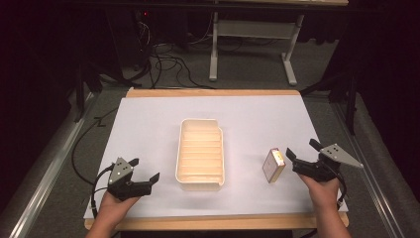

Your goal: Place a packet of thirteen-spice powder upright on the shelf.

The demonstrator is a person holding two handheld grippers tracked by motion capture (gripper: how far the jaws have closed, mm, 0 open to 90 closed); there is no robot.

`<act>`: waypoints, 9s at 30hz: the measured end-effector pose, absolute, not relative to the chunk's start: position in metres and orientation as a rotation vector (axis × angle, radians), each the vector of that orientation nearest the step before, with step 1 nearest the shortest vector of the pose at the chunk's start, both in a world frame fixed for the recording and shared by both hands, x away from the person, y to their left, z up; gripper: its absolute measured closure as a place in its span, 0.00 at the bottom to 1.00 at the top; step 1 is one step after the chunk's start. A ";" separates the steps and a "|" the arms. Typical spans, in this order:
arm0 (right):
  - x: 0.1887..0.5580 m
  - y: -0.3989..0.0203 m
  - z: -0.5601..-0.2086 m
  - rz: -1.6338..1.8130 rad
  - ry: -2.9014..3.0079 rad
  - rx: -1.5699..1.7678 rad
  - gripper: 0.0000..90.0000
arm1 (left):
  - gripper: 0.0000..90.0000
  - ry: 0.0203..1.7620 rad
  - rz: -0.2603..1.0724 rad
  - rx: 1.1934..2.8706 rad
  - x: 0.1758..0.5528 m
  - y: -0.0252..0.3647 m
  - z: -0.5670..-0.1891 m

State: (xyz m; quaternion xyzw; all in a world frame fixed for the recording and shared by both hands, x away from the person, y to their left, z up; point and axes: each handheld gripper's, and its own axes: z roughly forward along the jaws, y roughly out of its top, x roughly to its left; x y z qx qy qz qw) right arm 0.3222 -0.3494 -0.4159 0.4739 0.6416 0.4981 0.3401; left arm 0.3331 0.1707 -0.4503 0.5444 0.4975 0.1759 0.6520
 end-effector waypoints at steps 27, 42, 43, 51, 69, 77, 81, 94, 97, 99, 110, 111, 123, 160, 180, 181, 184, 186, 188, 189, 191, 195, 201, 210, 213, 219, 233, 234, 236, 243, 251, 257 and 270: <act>0.315 -0.342 -0.406 1.310 1.684 1.174 0.06 | 0.05 1.136 0.408 1.197 0.337 0.174 -0.445; 0.305 -0.305 -0.403 1.382 1.771 1.079 0.06 | 0.01 1.115 0.384 1.176 0.336 0.171 -0.438; 0.304 -0.302 -0.404 1.379 1.779 1.080 0.06 | 0.01 1.115 0.384 1.176 0.336 0.171 -0.438; 0.304 -0.289 -0.412 1.349 1.834 1.072 0.06 | 0.01 1.101 0.385 1.161 0.337 0.169 -0.434; 0.313 -0.293 -0.436 1.288 1.878 1.157 0.14 | 0.01 1.088 0.379 1.170 0.334 0.169 -0.431; 0.313 -0.292 -0.442 1.292 1.881 1.186 0.21 | 0.02 1.088 0.368 1.185 0.334 0.168 -0.433; 0.311 -0.294 -0.443 1.299 1.869 1.199 0.29 | 0.04 1.083 0.379 1.192 0.334 0.168 -0.434; 0.303 -0.297 -0.441 1.301 1.865 1.167 0.53 | 0.04 1.085 0.372 1.198 0.337 0.165 -0.437; 0.302 -0.297 -0.440 1.306 1.869 1.165 0.56 | 0.05 1.084 0.369 1.197 0.338 0.163 -0.437; 0.301 -0.297 -0.439 1.298 1.874 1.162 0.59 | 0.05 1.083 0.365 1.198 0.338 0.162 -0.437; 0.300 -0.302 -0.435 1.276 1.869 1.178 0.76 | 0.05 1.076 0.365 1.201 0.338 0.161 -0.437; 0.300 -0.302 -0.435 1.276 1.869 1.178 0.76 | 0.05 1.076 0.365 1.201 0.338 0.161 -0.437; 0.299 -0.304 -0.432 1.256 1.869 1.178 0.76 | 0.06 1.071 0.362 1.204 0.338 0.160 -0.438; 0.307 -0.295 -0.408 1.325 1.839 1.044 0.77 | 0.07 1.087 0.356 1.162 0.339 0.166 -0.437; 0.340 -0.260 -0.384 1.356 1.874 0.944 0.77 | 0.07 1.102 0.379 1.151 0.333 0.176 -0.435; 0.340 -0.260 -0.384 1.356 1.874 0.944 0.77 | 0.07 1.104 0.381 1.145 0.332 0.176 -0.434; 0.344 -0.253 -0.380 1.375 1.873 0.922 0.77 | 0.07 1.106 0.385 1.140 0.330 0.177 -0.434; 0.345 -0.251 -0.380 1.377 1.866 0.917 0.77 | 0.07 1.105 0.384 1.145 0.330 0.177 -0.435; 0.347 -0.248 -0.379 1.389 1.874 0.900 0.77 | 0.07 1.106 0.382 1.148 0.331 0.177 -0.435; 0.349 -0.246 -0.378 1.396 1.871 0.886 0.77 | 0.07 1.107 0.380 1.148 0.331 0.177 -0.435; 0.350 -0.243 -0.378 1.395 1.879 0.887 0.77 | 0.07 1.106 0.378 1.149 0.331 0.178 -0.436; 0.355 -0.239 -0.377 1.411 1.889 0.876 0.77 | 0.07 1.107 0.378 1.158 0.331 0.177 -0.437; 0.363 -0.231 -0.373 1.435 1.900 0.849 0.77 | 0.07 1.111 0.380 1.153 0.331 0.177 -0.437; 0.370 -0.212 -0.364 1.531 1.924 0.764 0.77 | 0.07 1.117 0.383 1.134 0.331 0.181 -0.437; 0.369 -0.206 -0.363 1.537 1.954 0.734 0.77 | 0.07 1.124 0.382 1.124 0.331 0.183 -0.437; 0.364 -0.190 -0.358 1.600 1.984 0.660 0.77 | 0.07 1.123 0.382 1.133 0.330 0.183 -0.438; 0.360 -0.168 -0.359 1.706 2.071 0.533 0.77 | 0.07 1.122 0.378 1.141 0.330 0.182 -0.439; 0.359 -0.165 -0.360 1.724 2.085 0.523 0.77 | 0.07 1.122 0.377 1.142 0.330 0.182 -0.439; 0.359 -0.163 -0.361 1.748 2.100 0.502 0.77 | 0.07 1.124 0.376 1.141 0.330 0.182 -0.439; 0.360 -0.160 -0.365 1.812 2.142 0.447 0.77 | 0.07 1.123 0.372 1.147 0.330 0.182 -0.439; 0.363 -0.156 -0.373 1.874 2.219 0.357 0.77 | 0.07 1.122 0.373 1.149 0.330 0.183 -0.439; 0.363 -0.153 -0.376 1.912 2.261 0.289 0.77 | 0.07 1.121 0.370 1.153 0.330 0.182 -0.439; 0.367 -0.154 -0.383 2.003 2.308 0.233 0.77 | 0.07 1.120 0.365 1.155 0.329 0.182 -0.439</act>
